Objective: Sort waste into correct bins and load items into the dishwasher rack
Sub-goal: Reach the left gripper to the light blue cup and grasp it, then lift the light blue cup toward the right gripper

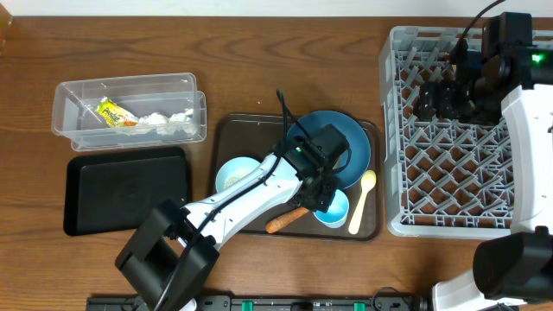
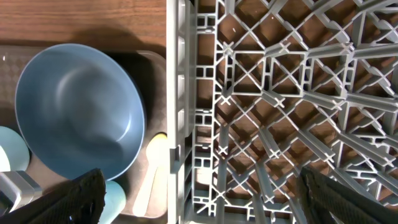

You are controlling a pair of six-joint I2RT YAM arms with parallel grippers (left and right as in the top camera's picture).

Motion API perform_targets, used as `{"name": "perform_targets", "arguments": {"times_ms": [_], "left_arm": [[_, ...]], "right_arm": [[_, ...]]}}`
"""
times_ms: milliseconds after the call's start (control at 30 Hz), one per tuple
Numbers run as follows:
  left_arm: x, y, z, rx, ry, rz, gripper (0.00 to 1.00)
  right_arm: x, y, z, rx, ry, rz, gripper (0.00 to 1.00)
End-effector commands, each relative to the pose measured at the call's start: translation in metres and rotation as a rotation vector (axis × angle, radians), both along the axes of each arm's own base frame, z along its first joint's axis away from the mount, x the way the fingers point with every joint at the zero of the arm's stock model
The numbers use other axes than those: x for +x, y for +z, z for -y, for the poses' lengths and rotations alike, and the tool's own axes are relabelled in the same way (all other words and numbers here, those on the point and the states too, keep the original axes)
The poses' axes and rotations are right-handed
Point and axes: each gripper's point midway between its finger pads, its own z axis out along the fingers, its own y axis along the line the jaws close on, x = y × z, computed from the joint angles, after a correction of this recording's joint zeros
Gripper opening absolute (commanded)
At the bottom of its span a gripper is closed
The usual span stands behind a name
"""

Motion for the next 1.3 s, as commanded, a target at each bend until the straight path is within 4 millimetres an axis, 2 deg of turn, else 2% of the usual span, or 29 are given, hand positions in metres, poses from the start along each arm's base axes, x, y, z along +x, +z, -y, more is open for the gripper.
{"name": "perform_targets", "arguments": {"times_ms": [0,167,367,500,600,700,800,933,1000,1100,1267], "left_arm": [[0.002,0.011,-0.003,-0.044,0.026,-0.024,0.06],[0.029,0.065,-0.015,-0.212,0.103,0.006,0.06],[0.075,0.128,-0.071,-0.415,0.299,0.091,0.06],[0.100,0.172,-0.097,-0.680,0.362,0.093,0.06],[0.119,0.199,-0.113,-0.863,0.394,0.082,0.06],[0.133,0.214,-0.121,-0.973,0.413,0.065,0.06],[0.141,0.229,-0.118,-1.063,0.392,0.037,0.06],[0.145,0.247,-0.103,-1.153,0.323,0.003,0.06],[0.142,0.255,-0.094,-1.180,0.273,-0.001,0.06],[0.135,0.263,-0.084,-1.202,0.201,0.008,0.06],[0.124,0.266,-0.073,-1.217,0.143,-0.021,0.06]], "right_arm": [[0.001,0.002,-0.002,-0.007,-0.003,0.005,0.97],[0.005,0.003,0.001,-0.007,-0.014,0.022,0.95],[0.015,0.008,-0.003,0.027,-0.013,0.067,0.98],[0.025,0.019,-0.032,0.161,0.124,0.144,0.99],[0.029,0.039,-0.069,0.344,0.296,0.239,0.99],[0.023,0.066,-0.106,0.513,0.503,0.353,0.99],[0.009,0.090,-0.140,0.636,0.737,0.478,0.99],[-0.008,0.105,-0.173,0.711,0.926,0.570,0.99],[-0.018,0.115,-0.187,0.756,1.019,0.628,0.96],[-0.027,0.125,-0.203,0.790,1.130,0.714,0.93],[-0.031,0.134,-0.218,0.807,1.207,0.781,0.94]]}}
